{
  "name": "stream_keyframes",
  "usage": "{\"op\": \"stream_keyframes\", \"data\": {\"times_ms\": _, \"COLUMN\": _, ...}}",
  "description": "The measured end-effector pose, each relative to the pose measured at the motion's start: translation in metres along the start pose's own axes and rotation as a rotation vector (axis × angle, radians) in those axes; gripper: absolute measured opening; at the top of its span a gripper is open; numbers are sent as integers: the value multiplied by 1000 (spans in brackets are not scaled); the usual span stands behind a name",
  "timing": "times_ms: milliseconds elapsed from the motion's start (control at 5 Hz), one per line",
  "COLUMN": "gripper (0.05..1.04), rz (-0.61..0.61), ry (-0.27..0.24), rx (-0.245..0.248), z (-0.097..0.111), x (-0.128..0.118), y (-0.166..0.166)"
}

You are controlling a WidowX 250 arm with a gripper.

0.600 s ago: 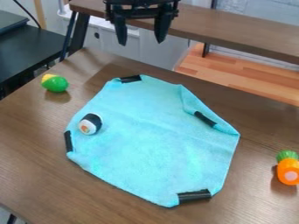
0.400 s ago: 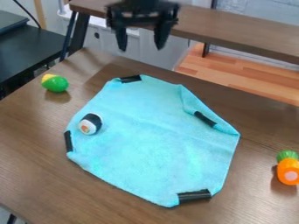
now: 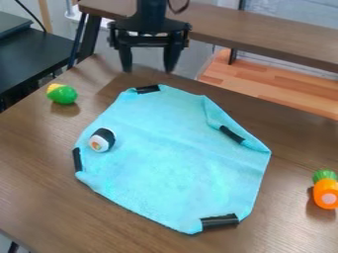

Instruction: Remove the black and white figure from the top of the cloth

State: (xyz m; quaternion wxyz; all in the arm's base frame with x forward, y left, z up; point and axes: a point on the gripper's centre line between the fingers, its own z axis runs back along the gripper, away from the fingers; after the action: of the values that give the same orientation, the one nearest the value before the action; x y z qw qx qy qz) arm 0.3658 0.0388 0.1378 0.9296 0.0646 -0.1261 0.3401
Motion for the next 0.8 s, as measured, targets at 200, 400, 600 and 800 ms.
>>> {"op": "stream_keyframes", "data": {"times_ms": 200, "gripper": 999, "rz": -49, "ry": -6, "rx": 10, "z": -10, "x": -5, "y": 10}}
{"op": "stream_keyframes", "data": {"times_ms": 400, "gripper": 999, "rz": -95, "ry": -17, "rx": 6, "z": -16, "x": -9, "y": 26}}
{"op": "stream_keyframes", "data": {"times_ms": 600, "gripper": 999, "rz": -151, "ry": -20, "rx": 15, "z": -28, "x": -15, "y": 31}}
{"op": "stream_keyframes", "data": {"times_ms": 800, "gripper": 999, "rz": -233, "ry": -35, "rx": 39, "z": -38, "x": -14, "y": 33}}
